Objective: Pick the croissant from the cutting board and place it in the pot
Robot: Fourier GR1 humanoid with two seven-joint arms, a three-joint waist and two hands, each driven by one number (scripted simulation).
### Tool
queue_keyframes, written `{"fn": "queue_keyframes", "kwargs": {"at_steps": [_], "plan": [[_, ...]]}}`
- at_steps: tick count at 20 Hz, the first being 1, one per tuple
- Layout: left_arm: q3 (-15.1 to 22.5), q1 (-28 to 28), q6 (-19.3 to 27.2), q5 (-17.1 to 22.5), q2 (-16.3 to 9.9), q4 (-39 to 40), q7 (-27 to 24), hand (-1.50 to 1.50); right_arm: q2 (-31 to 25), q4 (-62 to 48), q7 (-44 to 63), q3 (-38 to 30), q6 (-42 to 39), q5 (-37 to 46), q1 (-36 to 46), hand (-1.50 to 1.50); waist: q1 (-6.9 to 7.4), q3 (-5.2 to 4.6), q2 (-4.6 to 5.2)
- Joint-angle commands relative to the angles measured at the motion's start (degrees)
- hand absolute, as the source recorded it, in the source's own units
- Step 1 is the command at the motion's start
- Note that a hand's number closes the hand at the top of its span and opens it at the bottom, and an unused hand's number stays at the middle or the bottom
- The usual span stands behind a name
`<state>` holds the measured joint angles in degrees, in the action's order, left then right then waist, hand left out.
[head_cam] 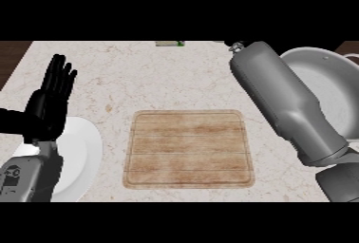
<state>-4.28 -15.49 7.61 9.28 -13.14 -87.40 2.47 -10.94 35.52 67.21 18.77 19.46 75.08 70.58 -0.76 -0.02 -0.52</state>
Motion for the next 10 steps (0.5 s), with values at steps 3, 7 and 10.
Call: {"fn": "queue_keyframes", "kwargs": {"at_steps": [3,7,10], "plan": [[0.26,2.04,1.37,-0.81,0.26,-3.14,1.62,0.00,-3.95,7.45,8.61,-3.74,-0.85,0.24,-8.81,1.50,-1.14,0.06,-0.54],[-1.80,0.82,0.70,0.37,-0.11,-1.13,-0.29,0.00,-10.86,15.05,2.96,-7.38,-0.04,-0.91,-14.92,1.50,-1.84,0.02,-0.29],[-0.91,2.67,0.65,-0.82,0.03,-1.77,-0.67,0.00,-13.80,22.08,0.46,-9.72,-0.21,-2.35,-22.28,1.50,-1.50,0.03,-0.23]]}}
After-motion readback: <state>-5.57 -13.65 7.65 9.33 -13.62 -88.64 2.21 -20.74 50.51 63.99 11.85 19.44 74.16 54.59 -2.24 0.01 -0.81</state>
